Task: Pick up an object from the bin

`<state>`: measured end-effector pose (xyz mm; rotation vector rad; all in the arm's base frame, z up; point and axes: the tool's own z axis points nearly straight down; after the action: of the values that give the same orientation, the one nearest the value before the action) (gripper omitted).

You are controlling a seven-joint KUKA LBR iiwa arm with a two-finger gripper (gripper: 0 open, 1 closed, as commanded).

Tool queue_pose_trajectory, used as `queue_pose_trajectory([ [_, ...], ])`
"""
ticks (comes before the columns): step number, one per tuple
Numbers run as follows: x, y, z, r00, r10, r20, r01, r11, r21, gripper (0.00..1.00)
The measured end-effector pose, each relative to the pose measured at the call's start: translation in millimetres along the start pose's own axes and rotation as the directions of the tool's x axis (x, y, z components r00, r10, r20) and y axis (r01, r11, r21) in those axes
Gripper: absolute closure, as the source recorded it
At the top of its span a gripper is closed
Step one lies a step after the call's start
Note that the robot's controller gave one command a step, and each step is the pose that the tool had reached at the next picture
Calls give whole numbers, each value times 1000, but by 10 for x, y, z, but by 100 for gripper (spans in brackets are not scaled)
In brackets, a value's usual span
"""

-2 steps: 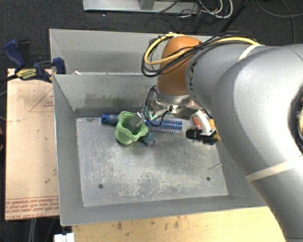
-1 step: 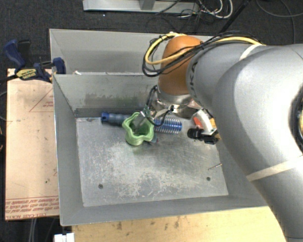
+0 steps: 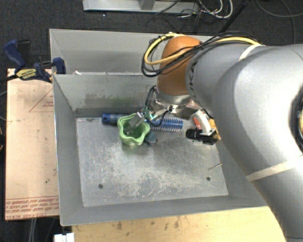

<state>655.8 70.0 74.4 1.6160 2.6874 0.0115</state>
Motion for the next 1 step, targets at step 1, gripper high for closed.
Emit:
queue_pose_trajectory([
  [1, -33, -8, -14, 1000, -3, 7, 3, 1000, 2, 100],
])
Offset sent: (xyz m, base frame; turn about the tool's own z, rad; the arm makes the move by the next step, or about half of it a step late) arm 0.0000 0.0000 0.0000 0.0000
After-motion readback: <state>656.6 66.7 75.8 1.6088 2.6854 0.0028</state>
